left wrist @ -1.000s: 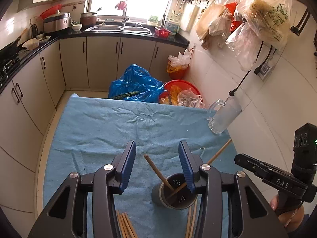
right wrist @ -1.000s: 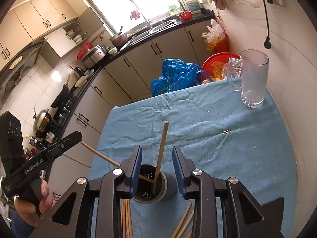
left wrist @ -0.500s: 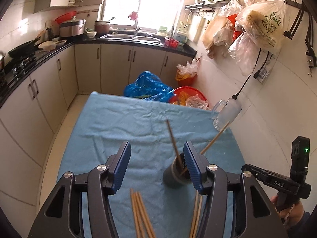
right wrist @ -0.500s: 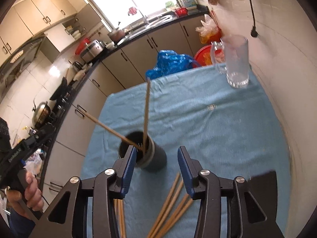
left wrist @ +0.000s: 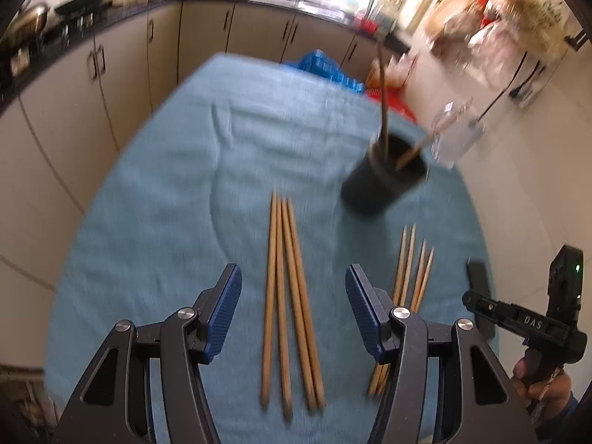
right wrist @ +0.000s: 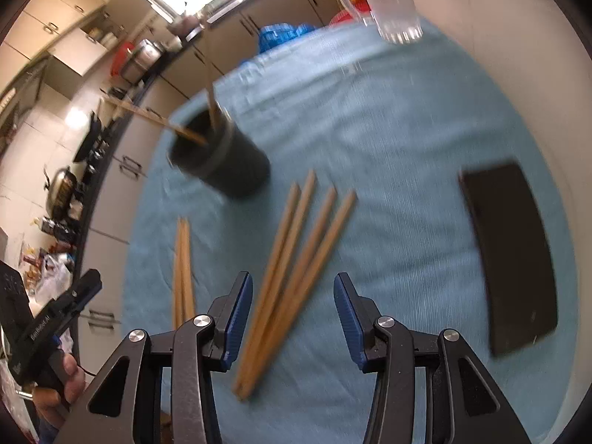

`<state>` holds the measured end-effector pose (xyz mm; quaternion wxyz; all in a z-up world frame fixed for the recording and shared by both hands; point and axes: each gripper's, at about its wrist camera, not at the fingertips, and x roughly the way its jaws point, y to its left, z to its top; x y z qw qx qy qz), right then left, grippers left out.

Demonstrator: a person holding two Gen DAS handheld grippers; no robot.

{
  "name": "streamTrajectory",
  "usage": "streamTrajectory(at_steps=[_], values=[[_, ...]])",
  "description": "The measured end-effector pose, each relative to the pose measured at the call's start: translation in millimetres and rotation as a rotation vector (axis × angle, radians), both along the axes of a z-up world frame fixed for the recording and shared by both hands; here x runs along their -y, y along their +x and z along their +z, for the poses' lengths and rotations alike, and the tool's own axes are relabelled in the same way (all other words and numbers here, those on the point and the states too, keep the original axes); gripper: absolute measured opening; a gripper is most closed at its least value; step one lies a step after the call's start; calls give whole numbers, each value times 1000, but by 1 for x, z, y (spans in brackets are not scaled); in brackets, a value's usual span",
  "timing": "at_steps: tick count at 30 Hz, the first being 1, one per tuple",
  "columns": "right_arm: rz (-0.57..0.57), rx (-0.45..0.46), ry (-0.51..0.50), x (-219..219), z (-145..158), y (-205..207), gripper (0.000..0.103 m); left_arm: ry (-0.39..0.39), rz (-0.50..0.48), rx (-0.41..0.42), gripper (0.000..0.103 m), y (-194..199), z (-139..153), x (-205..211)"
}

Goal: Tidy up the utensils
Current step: 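Move both open grippers back down to the remaining chopsticks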

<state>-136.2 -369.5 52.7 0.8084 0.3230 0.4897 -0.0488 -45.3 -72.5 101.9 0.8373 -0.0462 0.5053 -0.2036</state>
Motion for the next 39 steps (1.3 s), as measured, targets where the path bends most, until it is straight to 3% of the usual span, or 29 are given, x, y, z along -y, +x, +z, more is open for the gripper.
streamTrajectory(at_steps=[3,8,17,19,23,27,39], values=[[14,-49,16,-4,-17,-9,46,29,-26,-45,57,-13,-18,7],[-8,-53,36,2,-21,-13,46,32,-41,-32,57,-19,-18,6],[-12,-91,63,-2,-31,-10,45,45,-23,-103,57,8,-35,-8],[-7,-89,62,-3,-30,-10,45,61,-33,-105,53,15,-41,-6],[-18,-90,54,-2,-29,-14,45,126,-84,-103,32,24,-57,5],[-37,-85,40,5,-27,-19,45,159,-117,-92,24,28,-69,10],[-22,-78,-72,-2,-38,-13,44,198,-201,12,20,44,-84,23]])
